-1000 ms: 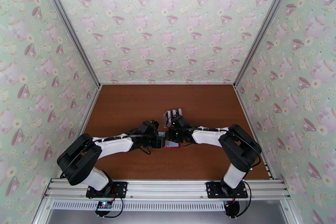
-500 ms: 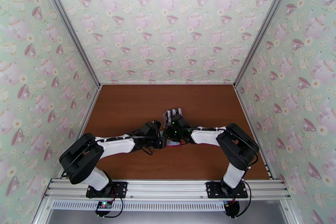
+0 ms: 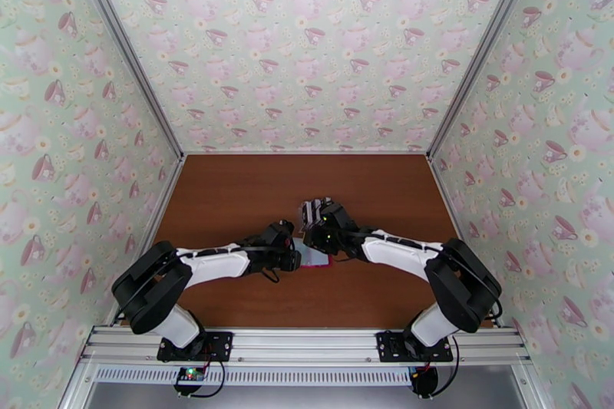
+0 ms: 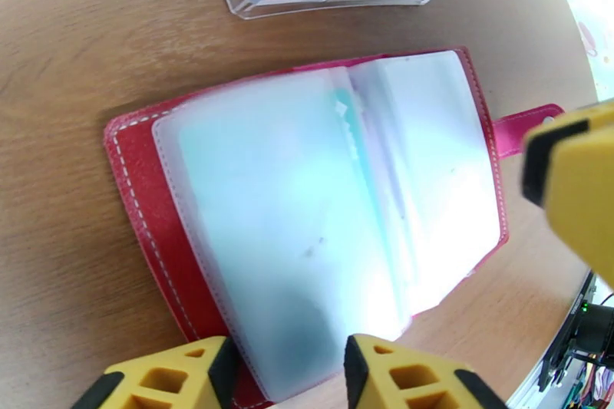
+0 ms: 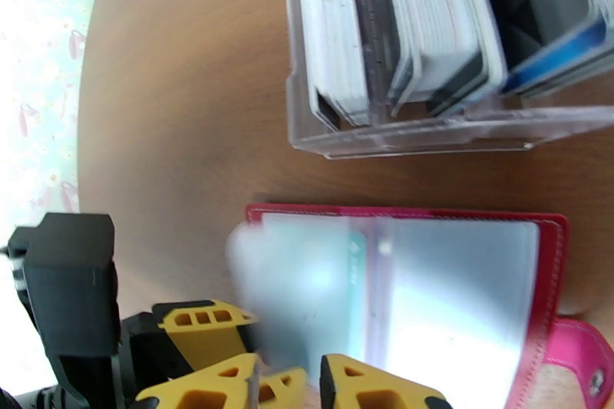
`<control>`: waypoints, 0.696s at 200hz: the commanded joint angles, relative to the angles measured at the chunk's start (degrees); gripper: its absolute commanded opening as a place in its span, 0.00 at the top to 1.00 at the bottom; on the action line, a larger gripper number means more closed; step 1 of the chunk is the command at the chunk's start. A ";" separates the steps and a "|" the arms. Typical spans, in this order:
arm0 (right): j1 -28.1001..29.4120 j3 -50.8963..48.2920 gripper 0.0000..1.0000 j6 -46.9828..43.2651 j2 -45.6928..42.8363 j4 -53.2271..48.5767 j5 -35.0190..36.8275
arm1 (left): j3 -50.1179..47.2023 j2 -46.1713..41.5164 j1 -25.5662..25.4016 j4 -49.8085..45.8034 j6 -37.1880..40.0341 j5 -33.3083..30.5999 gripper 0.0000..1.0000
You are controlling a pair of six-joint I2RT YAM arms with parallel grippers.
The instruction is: Put the credit cards into the card holder
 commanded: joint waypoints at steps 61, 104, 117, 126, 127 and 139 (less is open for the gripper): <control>-0.02 2.19 0.72 -10.27 4.60 -6.94 4.01 | -1.24 3.61 -0.02 -12.98 1.04 -5.75 0.60; 0.87 -0.44 0.73 -10.23 4.82 -6.93 4.34 | -1.96 3.28 -0.04 -13.88 0.69 -6.42 0.60; 1.65 -1.14 0.73 -9.97 4.38 -7.09 4.34 | -2.12 3.36 -0.11 -14.14 0.39 -6.58 0.60; 2.19 -1.50 0.73 -9.71 4.09 -7.18 4.28 | -2.24 3.44 -0.20 -14.44 0.17 -6.72 0.60; 2.23 -1.56 0.73 -9.68 4.03 -7.19 4.28 | -2.26 3.39 -0.24 -14.48 0.17 -6.75 0.60; 2.76 -2.04 0.73 -9.17 3.64 -7.14 4.28 | -2.43 3.21 -0.37 -14.99 -0.35 -6.99 0.60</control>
